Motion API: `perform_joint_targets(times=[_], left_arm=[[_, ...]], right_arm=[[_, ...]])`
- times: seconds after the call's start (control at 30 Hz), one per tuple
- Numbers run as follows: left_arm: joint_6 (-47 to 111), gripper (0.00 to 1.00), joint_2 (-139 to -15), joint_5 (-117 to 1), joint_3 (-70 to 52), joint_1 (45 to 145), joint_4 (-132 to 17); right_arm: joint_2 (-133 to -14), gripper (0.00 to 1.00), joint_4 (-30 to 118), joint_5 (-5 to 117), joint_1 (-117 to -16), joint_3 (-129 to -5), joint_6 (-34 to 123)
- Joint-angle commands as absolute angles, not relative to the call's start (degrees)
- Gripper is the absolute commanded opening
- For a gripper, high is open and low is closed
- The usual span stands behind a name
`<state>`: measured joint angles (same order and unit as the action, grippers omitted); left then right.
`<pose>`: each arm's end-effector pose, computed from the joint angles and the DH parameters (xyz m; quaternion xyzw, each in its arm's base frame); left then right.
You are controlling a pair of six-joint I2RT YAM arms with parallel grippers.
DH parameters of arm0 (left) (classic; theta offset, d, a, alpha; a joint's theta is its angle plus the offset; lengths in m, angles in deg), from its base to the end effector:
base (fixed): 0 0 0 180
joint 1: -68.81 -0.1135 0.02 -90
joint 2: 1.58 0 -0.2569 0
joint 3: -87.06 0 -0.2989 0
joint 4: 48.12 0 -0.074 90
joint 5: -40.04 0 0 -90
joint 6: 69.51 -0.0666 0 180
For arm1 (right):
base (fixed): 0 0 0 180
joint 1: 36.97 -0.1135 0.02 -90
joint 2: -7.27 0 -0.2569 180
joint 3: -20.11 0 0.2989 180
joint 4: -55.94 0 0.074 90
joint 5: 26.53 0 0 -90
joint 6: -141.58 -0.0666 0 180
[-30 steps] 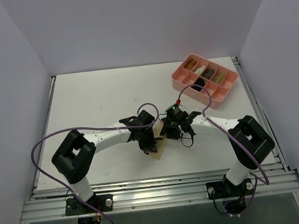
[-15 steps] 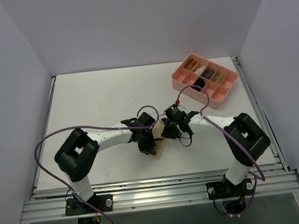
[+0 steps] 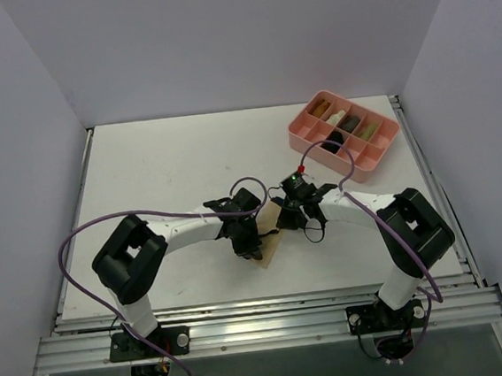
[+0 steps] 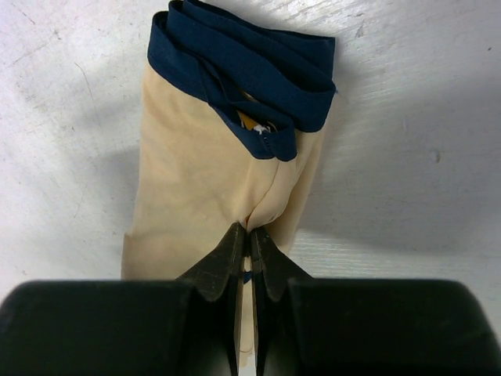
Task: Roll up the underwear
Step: Fold the underwear
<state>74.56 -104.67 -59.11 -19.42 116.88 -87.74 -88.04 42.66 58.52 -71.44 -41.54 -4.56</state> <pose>0.2513 -0.2956 0.0856 -0.0369 0.9798 -0.1893 0.0521 0.3169 0.2246 0.1011 0.1591 0.9158 0.2889 0.2293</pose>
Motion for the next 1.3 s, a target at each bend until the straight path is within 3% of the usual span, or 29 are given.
perform_joint_targets(times=[0.0, 0.2, 0.57, 0.8, 0.97, 1.27], left_arm=[[74.72, 0.07, -106.96, -55.41, -19.13, 117.76, -89.32], [75.34, 0.07, -106.7, -55.32, -19.22, 117.76, -89.32], [73.49, 0.24, -92.81, -54.8, -11.49, 116.01, -96.52], [72.0, 0.22, -95.52, -60.32, -10.35, 107.05, -90.39], [70.5, 0.18, -101.59, -62.26, -8.93, 106.95, -88.55], [71.91, 0.17, -103.44, -62.62, -18.85, 108.18, -83.17]], right_arm=[[-86.51, 0.0, 39.62, 58.99, -70.98, -42.63, -2.82], [-86.25, 0.0, 39.96, 58.55, -70.8, -41.31, -2.03], [-86.86, 0.0, 41.19, 57.76, -70.8, -40.79, -0.63], [-85.28, 0.01, 42.69, 57.5, -70.72, -38.59, -0.98], [-85.46, 0.01, 43.39, 57.85, -70.72, -37.88, -1.42], [-85.55, 0.03, 43.57, 58.55, -70.72, -38.06, -1.68]])
